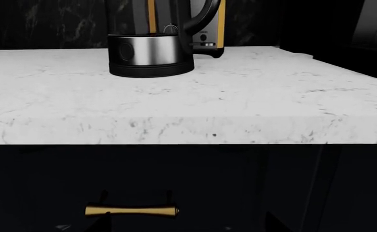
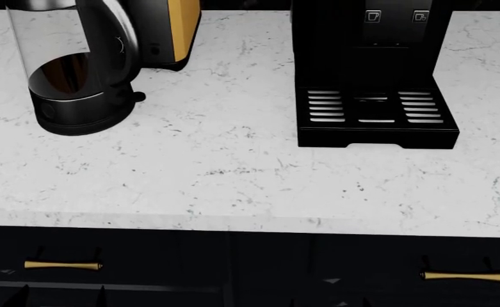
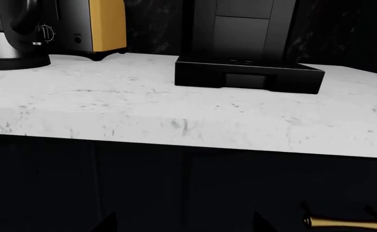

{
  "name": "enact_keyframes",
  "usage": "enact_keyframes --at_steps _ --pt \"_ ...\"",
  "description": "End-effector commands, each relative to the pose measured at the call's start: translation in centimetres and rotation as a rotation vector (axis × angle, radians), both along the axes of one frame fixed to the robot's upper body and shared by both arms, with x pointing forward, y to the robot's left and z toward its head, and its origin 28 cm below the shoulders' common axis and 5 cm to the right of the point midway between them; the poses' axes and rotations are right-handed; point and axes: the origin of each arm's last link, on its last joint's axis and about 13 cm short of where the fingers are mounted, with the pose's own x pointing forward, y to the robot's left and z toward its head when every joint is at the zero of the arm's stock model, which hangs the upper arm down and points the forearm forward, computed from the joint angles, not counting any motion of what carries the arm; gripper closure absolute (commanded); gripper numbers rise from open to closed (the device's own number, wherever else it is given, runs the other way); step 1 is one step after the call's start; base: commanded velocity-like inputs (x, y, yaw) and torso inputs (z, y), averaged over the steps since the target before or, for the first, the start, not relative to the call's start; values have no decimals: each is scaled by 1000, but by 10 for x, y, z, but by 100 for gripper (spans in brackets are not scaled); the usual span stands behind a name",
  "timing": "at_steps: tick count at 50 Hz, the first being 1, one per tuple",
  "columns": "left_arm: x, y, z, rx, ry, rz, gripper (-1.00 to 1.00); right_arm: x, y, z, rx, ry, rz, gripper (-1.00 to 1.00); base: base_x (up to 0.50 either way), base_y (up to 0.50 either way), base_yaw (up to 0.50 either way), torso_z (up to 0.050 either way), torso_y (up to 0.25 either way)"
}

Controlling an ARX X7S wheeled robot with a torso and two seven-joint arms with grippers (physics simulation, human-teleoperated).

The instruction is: Press the button to open the lid of the electric kettle.

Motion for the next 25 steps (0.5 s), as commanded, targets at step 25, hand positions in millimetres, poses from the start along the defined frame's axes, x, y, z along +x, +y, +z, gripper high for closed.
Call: enact_keyframes --at_steps 25 --pt "-16 -13 101 -56 -55 -114 -100 -6 -4 109 -29 -132 -11 -100 0 0 0 14 2"
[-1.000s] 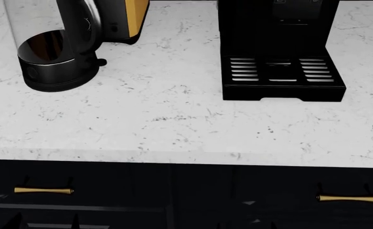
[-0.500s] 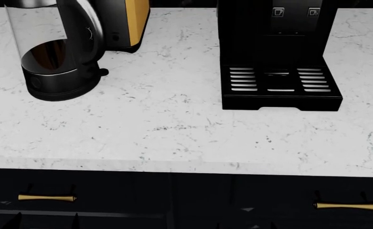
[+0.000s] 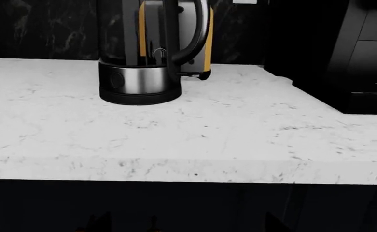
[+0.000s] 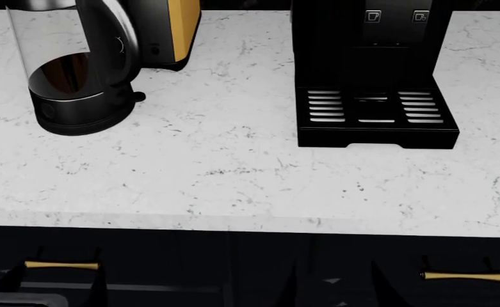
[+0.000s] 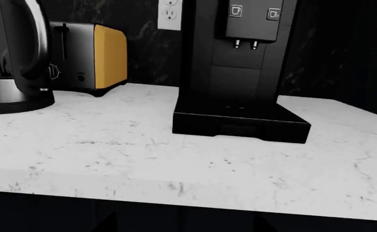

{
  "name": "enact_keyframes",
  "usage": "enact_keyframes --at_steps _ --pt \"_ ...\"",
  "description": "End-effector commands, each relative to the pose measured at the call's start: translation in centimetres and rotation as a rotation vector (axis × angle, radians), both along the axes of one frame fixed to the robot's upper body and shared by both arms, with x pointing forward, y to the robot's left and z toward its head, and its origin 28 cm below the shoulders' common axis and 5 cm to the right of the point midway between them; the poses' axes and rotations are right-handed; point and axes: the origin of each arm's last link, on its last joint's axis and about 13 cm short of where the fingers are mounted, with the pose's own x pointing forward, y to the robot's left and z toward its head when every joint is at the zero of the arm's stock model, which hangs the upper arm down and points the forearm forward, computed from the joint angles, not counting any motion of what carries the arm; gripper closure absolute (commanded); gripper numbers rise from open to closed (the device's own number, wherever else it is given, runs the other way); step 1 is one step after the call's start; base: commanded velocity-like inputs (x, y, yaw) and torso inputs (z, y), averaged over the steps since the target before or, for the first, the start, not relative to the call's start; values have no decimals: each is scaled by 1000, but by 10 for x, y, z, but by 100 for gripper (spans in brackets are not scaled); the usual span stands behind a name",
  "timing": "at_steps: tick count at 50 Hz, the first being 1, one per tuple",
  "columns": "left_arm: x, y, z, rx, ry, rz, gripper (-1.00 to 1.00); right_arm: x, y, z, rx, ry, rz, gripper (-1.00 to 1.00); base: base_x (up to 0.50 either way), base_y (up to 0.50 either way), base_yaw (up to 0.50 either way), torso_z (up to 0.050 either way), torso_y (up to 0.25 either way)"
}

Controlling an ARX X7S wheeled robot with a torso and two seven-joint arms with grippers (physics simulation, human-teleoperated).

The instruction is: Press the button to open the lid of the electric kettle.

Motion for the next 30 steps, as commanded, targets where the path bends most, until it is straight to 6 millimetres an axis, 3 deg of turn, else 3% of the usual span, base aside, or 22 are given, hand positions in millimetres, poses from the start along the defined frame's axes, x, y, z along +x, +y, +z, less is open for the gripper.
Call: enact_keyframes --at_steps 1,7,20,22,27,30 --pt "-12 -7 59 4 -59 -82 -100 -9 -5 60 -13 -64 -10 -100 0 0 0 0 0" --pt "-17 4 91 23 -98 -76 -100 -13 -8 84 -38 -71 11 -100 0 0 0 0 0" --pt "-34 40 149 98 -67 -106 -100 -26 -50 147 -51 -74 -14 -100 0 0 0 0 0" --pt "-32 54 168 118 -89 1 -100 -33 -59 159 -77 -74 -20 -100 0 0 0 0 0" --pt "-49 57 207 98 -100 -108 -100 -47 -68 178 -92 -64 -3 -100 0 0 0 0 0" --pt "-54 58 217 121 -71 -123 -100 -52 -70 197 -80 -62 31 -100 0 0 0 0 0"
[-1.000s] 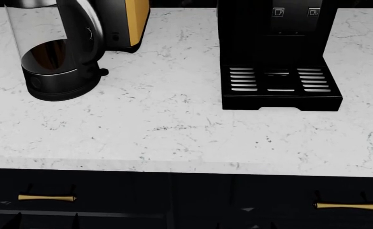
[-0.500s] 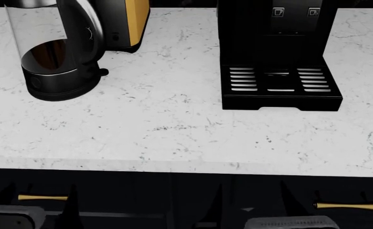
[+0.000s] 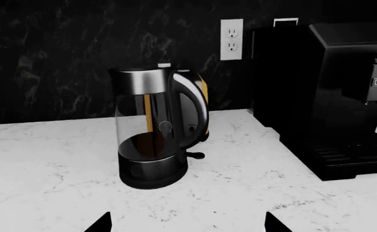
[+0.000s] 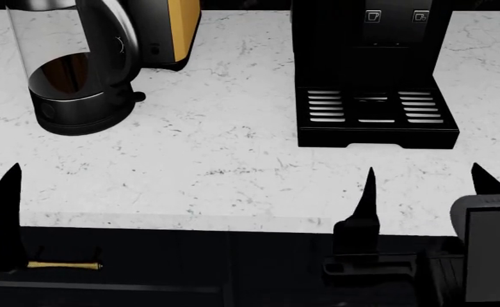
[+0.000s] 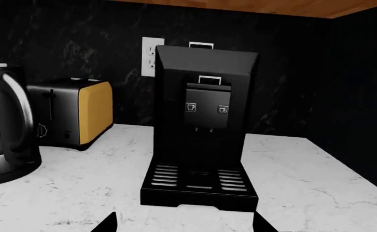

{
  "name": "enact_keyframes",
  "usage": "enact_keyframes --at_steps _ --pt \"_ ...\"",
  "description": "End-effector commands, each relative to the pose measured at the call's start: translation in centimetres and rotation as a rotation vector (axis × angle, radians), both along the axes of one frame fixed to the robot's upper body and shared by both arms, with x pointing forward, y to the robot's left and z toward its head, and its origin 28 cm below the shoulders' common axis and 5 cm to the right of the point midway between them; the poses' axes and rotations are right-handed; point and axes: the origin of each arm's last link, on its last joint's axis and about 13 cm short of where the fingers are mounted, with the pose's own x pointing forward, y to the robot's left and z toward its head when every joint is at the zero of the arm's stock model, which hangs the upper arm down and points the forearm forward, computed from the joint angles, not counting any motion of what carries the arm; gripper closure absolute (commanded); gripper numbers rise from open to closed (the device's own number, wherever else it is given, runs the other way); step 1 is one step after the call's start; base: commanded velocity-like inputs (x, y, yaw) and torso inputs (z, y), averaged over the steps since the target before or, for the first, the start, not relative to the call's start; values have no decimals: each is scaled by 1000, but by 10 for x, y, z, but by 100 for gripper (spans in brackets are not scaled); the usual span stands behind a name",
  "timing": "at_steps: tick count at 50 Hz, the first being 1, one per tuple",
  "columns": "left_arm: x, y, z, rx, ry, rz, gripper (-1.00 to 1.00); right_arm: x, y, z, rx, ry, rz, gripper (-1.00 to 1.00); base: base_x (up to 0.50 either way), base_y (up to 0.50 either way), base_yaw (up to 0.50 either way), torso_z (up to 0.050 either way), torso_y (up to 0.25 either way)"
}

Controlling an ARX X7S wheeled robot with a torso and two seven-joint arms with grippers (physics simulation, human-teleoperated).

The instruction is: Press the button to open the lid of the electric kettle.

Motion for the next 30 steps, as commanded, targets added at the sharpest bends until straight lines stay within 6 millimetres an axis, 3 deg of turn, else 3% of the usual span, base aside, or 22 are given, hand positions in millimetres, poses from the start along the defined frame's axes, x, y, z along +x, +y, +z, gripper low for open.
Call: enact_keyframes --at_steps 1,9,19,30 --pt "-35 19 62 52 -8 -64 -100 -33 -21 62 -29 -47 49 -100 0 0 0 0 0" --pt "-39 25 87 46 7 -45 -100 -37 -21 100 -103 -38 65 -100 0 0 0 0 0" --pt "-38 26 104 50 51 -39 -100 -35 -24 95 12 -18 67 -100 0 0 0 0 0" --pt "-35 25 118 51 90 -51 -100 -34 -28 94 -28 39 51 -100 0 0 0 0 0"
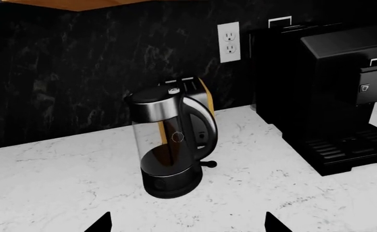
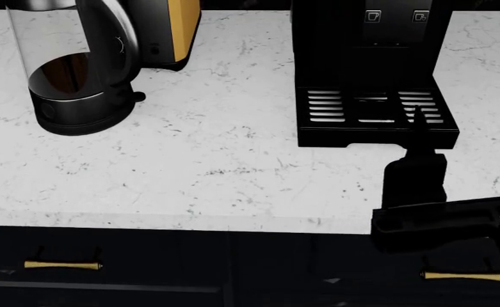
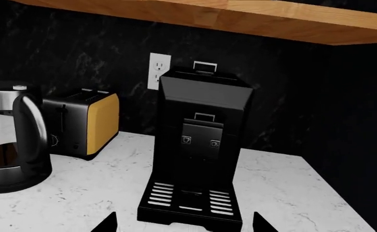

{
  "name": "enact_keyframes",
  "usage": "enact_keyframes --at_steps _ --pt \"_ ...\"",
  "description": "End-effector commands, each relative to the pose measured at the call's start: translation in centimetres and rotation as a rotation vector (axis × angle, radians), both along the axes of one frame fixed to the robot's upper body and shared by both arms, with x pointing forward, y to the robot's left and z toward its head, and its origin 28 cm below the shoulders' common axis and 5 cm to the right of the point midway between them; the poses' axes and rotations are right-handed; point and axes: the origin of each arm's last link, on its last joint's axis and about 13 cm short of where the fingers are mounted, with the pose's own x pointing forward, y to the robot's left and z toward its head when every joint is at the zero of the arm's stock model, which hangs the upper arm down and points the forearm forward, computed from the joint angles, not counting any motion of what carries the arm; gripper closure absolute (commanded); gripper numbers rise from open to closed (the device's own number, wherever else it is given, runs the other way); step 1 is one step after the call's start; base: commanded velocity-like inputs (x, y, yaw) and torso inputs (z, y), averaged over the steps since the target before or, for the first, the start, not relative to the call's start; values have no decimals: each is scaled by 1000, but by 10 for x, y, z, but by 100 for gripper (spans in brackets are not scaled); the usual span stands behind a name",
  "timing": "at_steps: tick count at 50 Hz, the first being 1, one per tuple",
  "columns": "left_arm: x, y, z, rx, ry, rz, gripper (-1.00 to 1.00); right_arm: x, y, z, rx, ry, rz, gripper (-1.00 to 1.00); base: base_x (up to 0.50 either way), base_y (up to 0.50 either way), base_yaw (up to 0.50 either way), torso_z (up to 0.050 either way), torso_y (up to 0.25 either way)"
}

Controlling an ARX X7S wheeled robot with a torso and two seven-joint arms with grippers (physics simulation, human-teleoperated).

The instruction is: Press the button to open the lid of the electric kettle.

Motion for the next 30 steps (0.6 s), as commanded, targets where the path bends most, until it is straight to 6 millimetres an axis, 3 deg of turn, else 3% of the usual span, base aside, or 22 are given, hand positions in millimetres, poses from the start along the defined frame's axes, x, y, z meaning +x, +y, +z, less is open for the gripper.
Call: enact_keyframes --at_steps 1,17,30 --pt "1 -2 19 -60 34 -32 -100 -6 -5 8 14 25 14 -100 0 0 0 0 0" --pt "8 1 12 -72 61 -31 -100 2 2 7 -15 51 49 -100 0 0 0 0 0" --pt "6 -1 17 -57 68 -41 -100 6 4 10 -23 34 68 -100 244 0 0 0 0"
